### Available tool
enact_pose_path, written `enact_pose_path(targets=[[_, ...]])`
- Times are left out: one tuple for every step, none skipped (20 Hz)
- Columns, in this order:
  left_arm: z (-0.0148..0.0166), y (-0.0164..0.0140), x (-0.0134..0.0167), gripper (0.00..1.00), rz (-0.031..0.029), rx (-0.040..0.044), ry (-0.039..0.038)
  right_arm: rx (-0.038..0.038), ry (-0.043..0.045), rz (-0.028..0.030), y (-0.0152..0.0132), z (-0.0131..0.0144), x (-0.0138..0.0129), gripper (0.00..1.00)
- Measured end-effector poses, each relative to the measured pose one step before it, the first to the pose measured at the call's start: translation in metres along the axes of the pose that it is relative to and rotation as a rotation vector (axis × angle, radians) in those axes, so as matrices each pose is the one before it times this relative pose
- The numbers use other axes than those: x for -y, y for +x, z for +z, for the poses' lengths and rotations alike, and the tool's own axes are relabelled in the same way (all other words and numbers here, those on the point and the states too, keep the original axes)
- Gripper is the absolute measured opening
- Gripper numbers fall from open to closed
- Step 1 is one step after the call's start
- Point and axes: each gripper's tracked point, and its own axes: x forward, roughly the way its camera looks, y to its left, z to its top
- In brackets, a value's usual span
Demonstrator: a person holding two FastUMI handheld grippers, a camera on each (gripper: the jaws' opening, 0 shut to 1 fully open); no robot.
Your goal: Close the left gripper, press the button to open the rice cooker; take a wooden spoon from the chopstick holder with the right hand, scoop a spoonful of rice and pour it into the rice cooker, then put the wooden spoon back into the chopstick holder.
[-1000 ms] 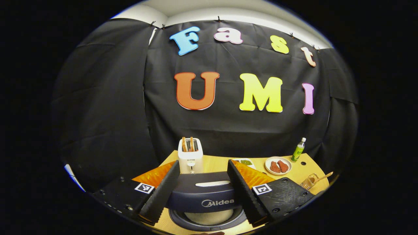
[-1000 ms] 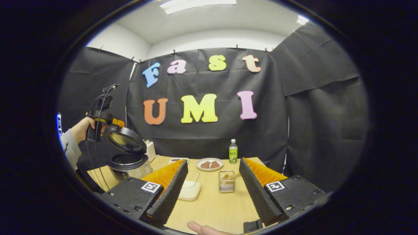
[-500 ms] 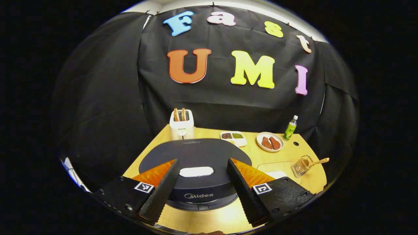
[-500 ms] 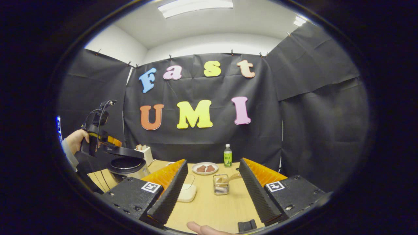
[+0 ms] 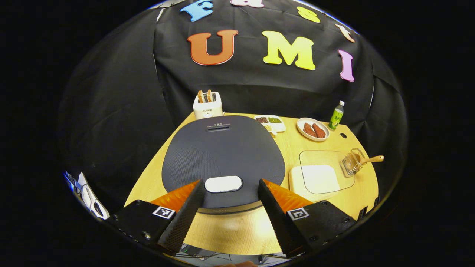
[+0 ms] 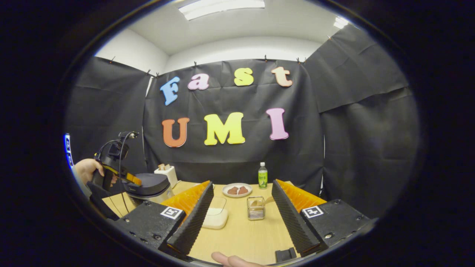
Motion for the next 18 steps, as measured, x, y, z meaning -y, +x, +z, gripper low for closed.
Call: enact_pose_path(targets=[[-0.00411, -0.00035, 0.00267, 0.95, -0.00324, -0.01259, 0.00004, -0.00104, -0.00139, 0.00040, -0.00006, -0.00006, -0.00028, 0.93], [0.00020, -0.00713, -0.00242, 0.95, -0.00270, -0.00557, 0.00224, 0.00003, -0.00336, 0.00254, -0.00007, -0.00081, -0.00110, 1.00], [-0.00110, -0.00146, -0.00072, 0.95, -0.00008, -0.00214, 0.00821, 0.00113, -0.00305, 0.00205, -0.00013, -0.00016, -0.00100, 1.00], [-0.00407, -0.00080, -0.00095, 0.94, 0.00482, -0.00543, 0.01510, 0.00402, -0.00182, 0.00152, -0.00054, 0.00087, -0.00039, 1.00], [-0.00079, 0.00067, 0.00018, 0.95, 0.00754, 0.00792, 0.02643, 0.00161, 0.00013, -0.00185, 0.00029, 0.00100, 0.00013, 1.00], [-0.00065, -0.00085, -0.00021, 0.97, 0.00943, 0.00933, 0.02190, -0.00089, -0.00197, 0.00136, -0.00017, -0.00163, -0.00004, 0.93], [-0.00063, -0.00005, 0.00073, 0.97, 0.01208, 0.01238, 0.01996, -0.00182, -0.00155, 0.00236, -0.00031, -0.00007, -0.00043, 0.93], [-0.00110, 0.00072, -0.00053, 0.98, 0.01309, 0.00850, 0.01375, -0.00004, 0.00012, 0.00044, -0.00007, -0.00102, 0.00087, 0.93], [-0.00021, 0.00013, 0.00000, 0.99, 0.01230, 0.00742, 0.00285, -0.00153, -0.00108, -0.00080, 0.00041, -0.00035, 0.00050, 0.93], [0.00003, -0.00064, 0.00027, 0.99, 0.00650, 0.00758, -0.00700, -0.00161, -0.00133, -0.00075, 0.00009, -0.00036, 0.00011, 1.00], [0.00139, -0.00040, -0.00109, 0.99, 0.00027, 0.00790, -0.01984, -0.00076, -0.00047, 0.00115, -0.00060, -0.00018, -0.00016, 1.00], [0.00123, 0.00020, -0.00033, 0.99, -0.00629, 0.01011, -0.03105, -0.00029, 0.00012, 0.00245, -0.00047, -0.00003, -0.00052, 1.00], [0.00209, 0.00037, -0.00003, 0.99, -0.01043, 0.00844, -0.03852, 0.00032, 0.00003, -0.00007, 0.00004, 0.00019, 0.00069, 1.00], [0.00013, -0.00023, -0.00025, 0.99, -0.01333, 0.00781, -0.03752, 0.00167, 0.00060, -0.00226, -0.00015, 0.00057, 0.00176, 1.00], [0.00081, 0.00066, 0.00027, 0.99, -0.01390, 0.00664, -0.03942, 0.00029, 0.00081, -0.00217, 0.00038, 0.00003, 0.00053, 1.00], [-0.00457, 0.00301, -0.00076, 0.99, -0.00983, -0.01477, -0.04003, -0.00062, 0.00206, -0.00287, 0.00060, -0.00061, 0.00082, 1.00], [-0.00112, 0.00152, -0.00315, 0.99, 0.01064, 0.00731, -0.01339, -0.00221, 0.00116, -0.00200, -0.00016, -0.00101, 0.00074, 1.00], [0.00136, 0.00253, -0.00154, 0.99, 0.00981, 0.01743, 0.00852, -0.00254, 0.00078, 0.00088, -0.00032, -0.00138, -0.00045, 1.00]])
